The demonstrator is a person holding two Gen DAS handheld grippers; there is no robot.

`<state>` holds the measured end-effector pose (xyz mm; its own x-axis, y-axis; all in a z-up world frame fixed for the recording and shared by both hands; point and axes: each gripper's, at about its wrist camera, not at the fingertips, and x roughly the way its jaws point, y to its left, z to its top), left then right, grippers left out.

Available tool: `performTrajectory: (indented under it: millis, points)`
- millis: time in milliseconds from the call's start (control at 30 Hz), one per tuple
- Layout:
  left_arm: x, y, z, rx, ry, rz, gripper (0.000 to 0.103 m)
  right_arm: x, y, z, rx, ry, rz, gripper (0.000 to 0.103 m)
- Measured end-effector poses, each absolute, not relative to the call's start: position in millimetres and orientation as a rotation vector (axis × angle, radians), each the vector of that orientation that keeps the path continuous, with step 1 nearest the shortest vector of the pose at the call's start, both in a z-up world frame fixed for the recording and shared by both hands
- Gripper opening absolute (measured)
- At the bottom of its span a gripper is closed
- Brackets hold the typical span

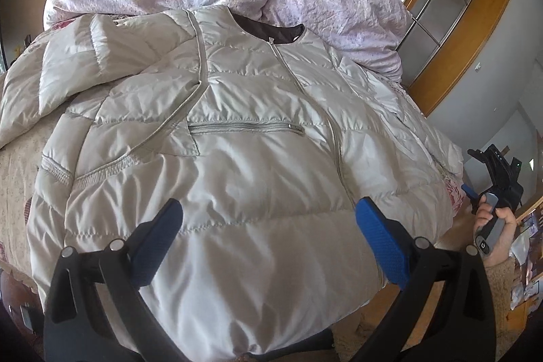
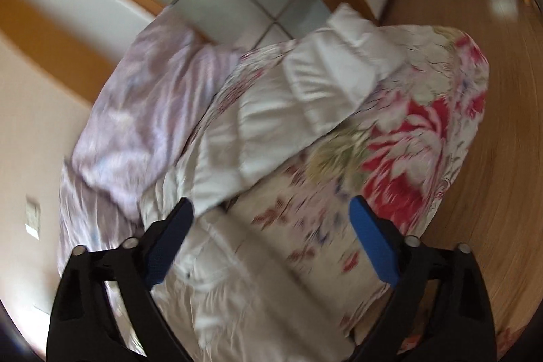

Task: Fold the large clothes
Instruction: 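Grasp the jacket sleeve cuff with the right gripper and lift it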

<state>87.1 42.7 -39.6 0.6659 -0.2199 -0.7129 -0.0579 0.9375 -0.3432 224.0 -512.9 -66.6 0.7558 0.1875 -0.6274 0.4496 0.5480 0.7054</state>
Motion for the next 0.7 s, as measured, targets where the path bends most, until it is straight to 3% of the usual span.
performTrajectory:
  millis: [67,167,600,700]
  points:
    - [91.2,49.0,-40.5,-0.381,0.837,-0.097,0.101,233.1,-533.8,-75.3,1.042,0.723,-0.232,0.072]
    - [96.1,61.1,-41.3,-0.425,0.816,-0.07,0.101,248.0,-558.4,-92.4,1.083,0.74,-0.294,0.063]
    - [99.9,105.8,-32.3,-0.499,0.731,0.042,0.101,282.8,-576.6,-117.3,1.11,0.754,-0.325,0.045]
    - [99.6,113.2,-32.1,-0.523,0.713,0.045,0.101,290.0,-576.8,-120.6,1.098,0.765,-0.354,0.033]
